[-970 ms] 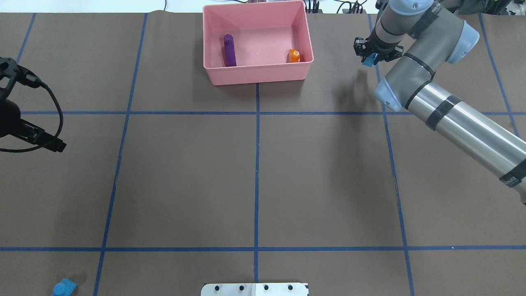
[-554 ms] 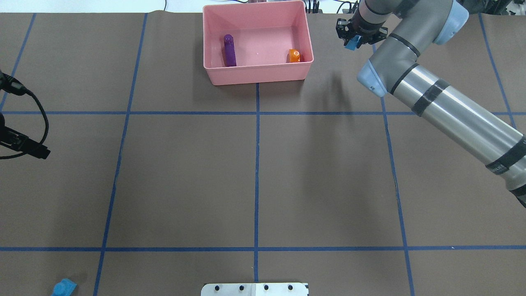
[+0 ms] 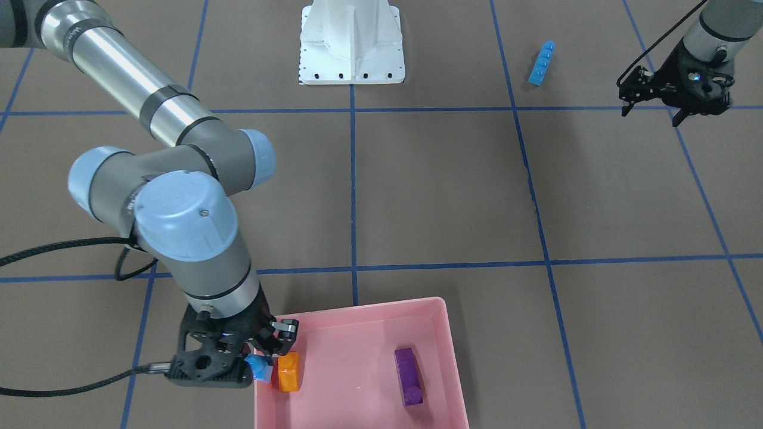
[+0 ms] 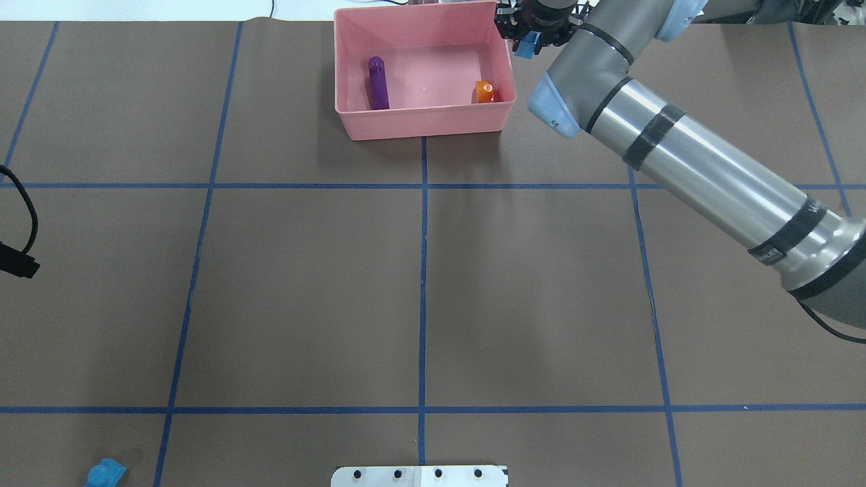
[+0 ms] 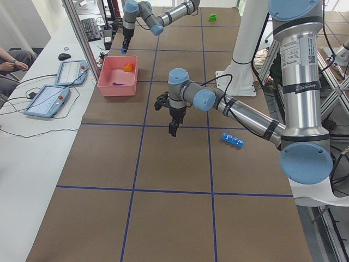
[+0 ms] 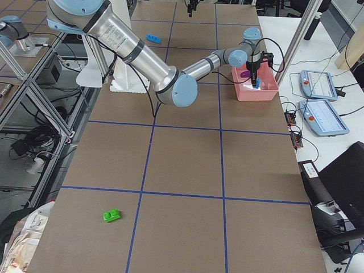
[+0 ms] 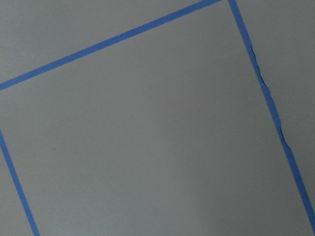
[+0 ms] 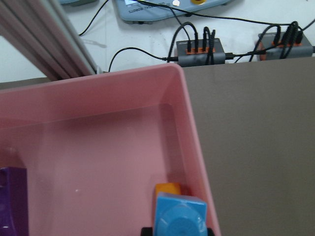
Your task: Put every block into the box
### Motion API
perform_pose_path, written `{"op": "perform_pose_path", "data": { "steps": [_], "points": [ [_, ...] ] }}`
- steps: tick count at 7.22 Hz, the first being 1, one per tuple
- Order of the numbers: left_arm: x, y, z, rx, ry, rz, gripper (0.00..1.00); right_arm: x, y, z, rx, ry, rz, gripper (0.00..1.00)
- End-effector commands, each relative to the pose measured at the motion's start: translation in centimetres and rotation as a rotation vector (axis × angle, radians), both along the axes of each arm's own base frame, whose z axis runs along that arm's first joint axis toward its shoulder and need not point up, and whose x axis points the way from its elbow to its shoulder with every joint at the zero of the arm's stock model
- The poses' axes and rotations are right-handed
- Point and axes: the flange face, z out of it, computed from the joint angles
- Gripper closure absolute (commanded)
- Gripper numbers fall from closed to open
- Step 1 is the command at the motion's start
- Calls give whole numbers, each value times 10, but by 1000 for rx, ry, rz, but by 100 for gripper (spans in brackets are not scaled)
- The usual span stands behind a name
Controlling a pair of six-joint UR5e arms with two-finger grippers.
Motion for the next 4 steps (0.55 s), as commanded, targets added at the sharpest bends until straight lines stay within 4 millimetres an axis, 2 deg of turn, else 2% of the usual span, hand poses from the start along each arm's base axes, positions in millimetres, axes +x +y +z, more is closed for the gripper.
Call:
{"op": "perform_pose_path", "data": {
  "steps": [1, 2, 3, 4],
  "points": [
    [0, 0, 1, -2, 0, 1, 0, -48, 16, -31, 74, 40, -50, 100],
    [0, 0, 1, -2, 0, 1, 0, -64, 28, -34, 88, 41, -64, 100],
    [0, 0, 2, -3, -1, 1, 0, -83, 35, -24, 106, 42, -73, 100],
    [0, 0, 3, -5, -3, 1, 0, -91, 35, -15, 105, 44, -79, 97]
  ]
}}
